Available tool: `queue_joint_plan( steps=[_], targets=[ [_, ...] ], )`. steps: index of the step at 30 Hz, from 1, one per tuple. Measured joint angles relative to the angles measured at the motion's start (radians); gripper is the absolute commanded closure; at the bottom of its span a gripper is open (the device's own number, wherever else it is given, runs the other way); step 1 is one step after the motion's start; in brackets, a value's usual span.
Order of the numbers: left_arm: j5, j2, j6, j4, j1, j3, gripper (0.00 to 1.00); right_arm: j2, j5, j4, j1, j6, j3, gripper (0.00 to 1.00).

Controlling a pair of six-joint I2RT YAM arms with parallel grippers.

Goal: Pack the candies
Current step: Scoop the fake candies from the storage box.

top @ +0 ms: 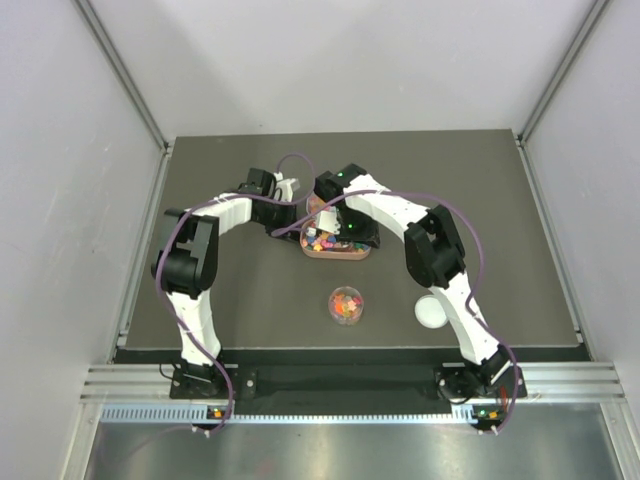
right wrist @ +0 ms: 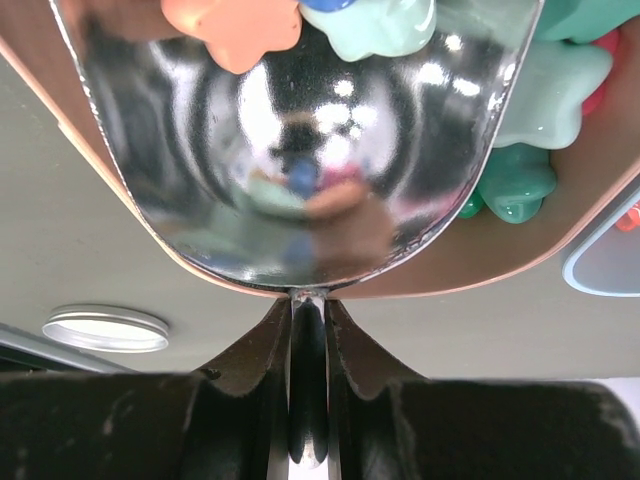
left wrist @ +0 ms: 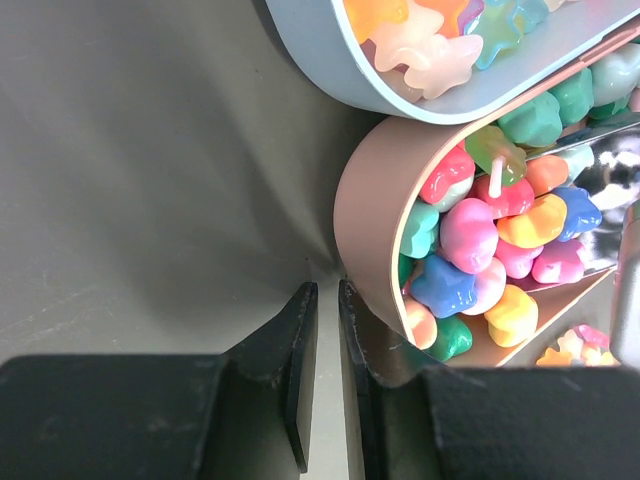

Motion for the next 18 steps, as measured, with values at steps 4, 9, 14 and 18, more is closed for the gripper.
queue_joint_plan(
  steps=[4, 9, 14, 18],
  targets=[
    [-0.002, -0.004, 0.002, 0.002, -0.002, -0.005, 0.80, -0.024, -0.005, 0.030, 0.000, 0.001, -0.043, 1.00],
    [-0.010, -0.010, 0.012, -0.002, -0.005, -0.008, 0.78, -0.055, -0.022, 0.071, 0.000, 0.002, -0.091, 1.00],
    [-0.013, -0.013, 0.031, -0.026, -0.002, -0.004, 0.76, -0.094, -0.048, 0.120, 0.000, 0.002, -0.146, 1.00],
    [-0.013, -0.013, 0.058, -0.069, 0.009, 0.011, 0.76, -0.113, -0.073, 0.150, 0.000, 0.005, -0.169, 1.00]
  ],
)
